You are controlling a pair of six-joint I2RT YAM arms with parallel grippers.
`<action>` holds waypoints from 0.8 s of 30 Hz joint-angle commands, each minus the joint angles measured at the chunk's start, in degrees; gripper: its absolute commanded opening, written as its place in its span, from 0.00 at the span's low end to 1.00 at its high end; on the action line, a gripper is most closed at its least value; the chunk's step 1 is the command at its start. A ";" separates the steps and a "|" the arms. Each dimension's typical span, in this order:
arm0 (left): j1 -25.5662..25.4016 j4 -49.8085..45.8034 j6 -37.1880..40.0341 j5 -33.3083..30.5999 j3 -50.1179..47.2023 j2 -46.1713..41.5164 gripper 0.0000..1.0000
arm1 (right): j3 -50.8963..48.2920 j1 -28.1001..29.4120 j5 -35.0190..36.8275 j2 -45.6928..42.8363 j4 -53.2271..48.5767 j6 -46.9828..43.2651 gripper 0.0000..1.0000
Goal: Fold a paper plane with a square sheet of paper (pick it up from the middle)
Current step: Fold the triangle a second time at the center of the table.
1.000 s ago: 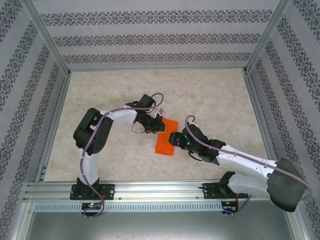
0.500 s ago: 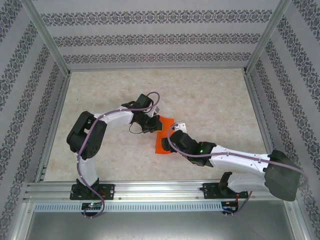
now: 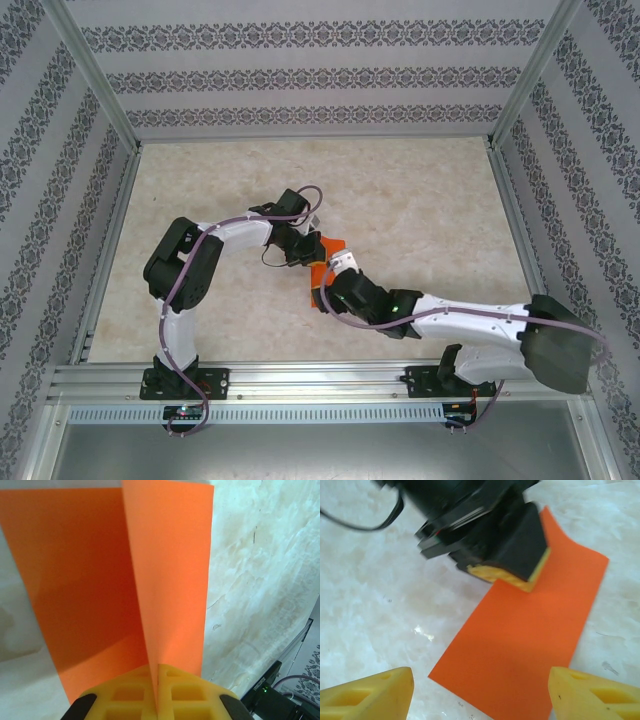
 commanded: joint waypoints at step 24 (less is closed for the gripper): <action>0.56 -1.51 0.29 3.43 2.79 -0.84 0.29 | 10.41 8.02 17.46 17.13 -5.27 -5.61 0.52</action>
